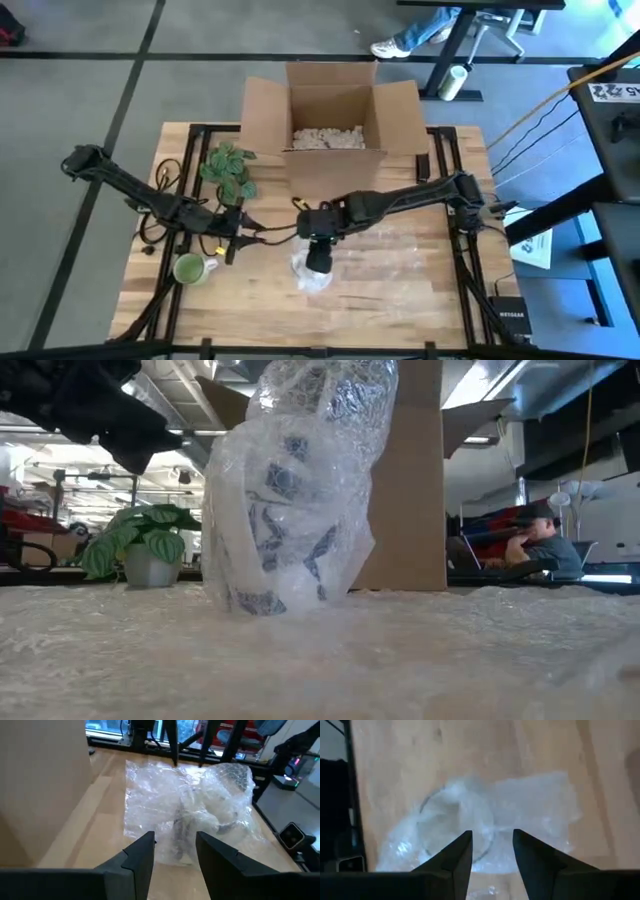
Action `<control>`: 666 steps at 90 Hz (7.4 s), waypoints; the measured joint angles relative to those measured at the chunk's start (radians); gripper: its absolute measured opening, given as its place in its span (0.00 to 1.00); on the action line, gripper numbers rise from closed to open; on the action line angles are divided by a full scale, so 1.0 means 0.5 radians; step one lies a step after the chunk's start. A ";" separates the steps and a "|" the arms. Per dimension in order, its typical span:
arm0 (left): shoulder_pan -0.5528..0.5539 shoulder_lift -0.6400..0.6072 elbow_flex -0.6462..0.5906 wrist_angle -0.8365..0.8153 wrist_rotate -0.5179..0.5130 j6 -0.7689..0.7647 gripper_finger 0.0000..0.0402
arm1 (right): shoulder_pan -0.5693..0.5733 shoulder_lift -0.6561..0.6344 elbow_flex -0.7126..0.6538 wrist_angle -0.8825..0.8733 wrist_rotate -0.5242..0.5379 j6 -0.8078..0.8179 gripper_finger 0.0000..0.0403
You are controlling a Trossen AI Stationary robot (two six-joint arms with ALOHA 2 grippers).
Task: Wrap mug
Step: Put the wrapped blue patterned mug into the box, then put the green mug on the bubble wrap
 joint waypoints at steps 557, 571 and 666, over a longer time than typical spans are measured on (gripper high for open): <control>-0.134 0.000 0.001 -0.162 -0.178 -0.157 0.32 | -1.392 0.426 0.957 -1.227 -0.305 -0.951 0.25; -0.133 0.000 0.001 -0.161 -0.178 -0.150 0.32 | -1.370 0.370 0.957 -1.221 -0.291 -0.946 0.27; -0.133 0.000 0.001 -0.161 -0.178 -0.153 0.32 | -1.368 0.010 0.959 -1.214 -0.339 -0.880 0.27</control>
